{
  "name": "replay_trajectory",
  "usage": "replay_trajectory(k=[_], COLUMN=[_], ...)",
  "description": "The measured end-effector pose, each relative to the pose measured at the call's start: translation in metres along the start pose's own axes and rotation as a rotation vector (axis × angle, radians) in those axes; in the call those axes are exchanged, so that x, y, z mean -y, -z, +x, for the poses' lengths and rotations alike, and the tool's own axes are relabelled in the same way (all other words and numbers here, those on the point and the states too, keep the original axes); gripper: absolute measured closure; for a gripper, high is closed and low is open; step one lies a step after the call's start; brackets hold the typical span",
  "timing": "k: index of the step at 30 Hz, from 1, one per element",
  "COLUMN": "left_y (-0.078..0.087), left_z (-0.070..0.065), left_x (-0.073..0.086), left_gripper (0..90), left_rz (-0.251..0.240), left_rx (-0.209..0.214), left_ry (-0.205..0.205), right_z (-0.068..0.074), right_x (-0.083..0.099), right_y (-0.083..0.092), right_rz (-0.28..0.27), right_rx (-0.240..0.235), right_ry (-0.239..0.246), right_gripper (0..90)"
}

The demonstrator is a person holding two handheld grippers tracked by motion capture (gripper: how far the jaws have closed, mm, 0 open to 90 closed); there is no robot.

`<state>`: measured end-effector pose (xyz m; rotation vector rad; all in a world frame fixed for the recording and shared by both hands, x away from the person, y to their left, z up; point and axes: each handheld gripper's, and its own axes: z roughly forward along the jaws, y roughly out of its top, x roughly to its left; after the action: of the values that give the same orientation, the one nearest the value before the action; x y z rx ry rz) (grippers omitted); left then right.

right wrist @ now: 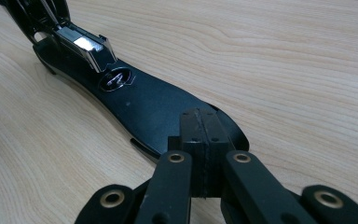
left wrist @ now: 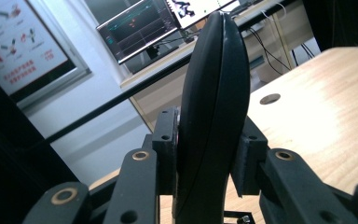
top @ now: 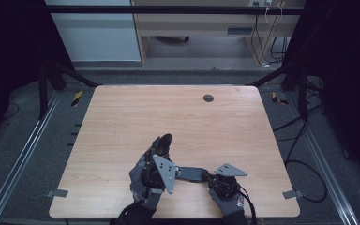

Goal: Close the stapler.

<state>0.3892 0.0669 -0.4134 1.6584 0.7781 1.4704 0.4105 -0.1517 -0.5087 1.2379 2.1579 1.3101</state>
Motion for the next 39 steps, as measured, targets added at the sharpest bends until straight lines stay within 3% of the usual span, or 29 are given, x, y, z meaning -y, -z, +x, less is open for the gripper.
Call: replay_trajectory(k=[12, 19, 23, 39], left_y=[-0.002, -0.002, -0.002, -0.003], left_z=[-0.024, -0.037, -0.044, -0.064], left_x=[0.0, 0.001, 0.003, 0.008], left_gripper=[65.8, 66.0, 66.1, 65.6], left_rz=[-0.001, 0.003, 0.004, 0.014], left_rx=[0.013, 0.019, 0.024, 0.048], left_ry=[-0.133, -0.252, -0.297, -0.445], right_z=[0.0, 0.0, 0.0, 0.0], right_x=[0.0, 0.0, 0.0, 0.0], right_y=[0.0, 0.0, 0.0, 0.0], right_rz=[-0.001, 0.001, 0.0, -0.001], right_rx=[-0.001, -0.003, -0.003, -0.009], right_ry=[0.001, -0.004, -0.004, -0.006], right_gripper=[90.0, 90.0, 90.0, 90.0])
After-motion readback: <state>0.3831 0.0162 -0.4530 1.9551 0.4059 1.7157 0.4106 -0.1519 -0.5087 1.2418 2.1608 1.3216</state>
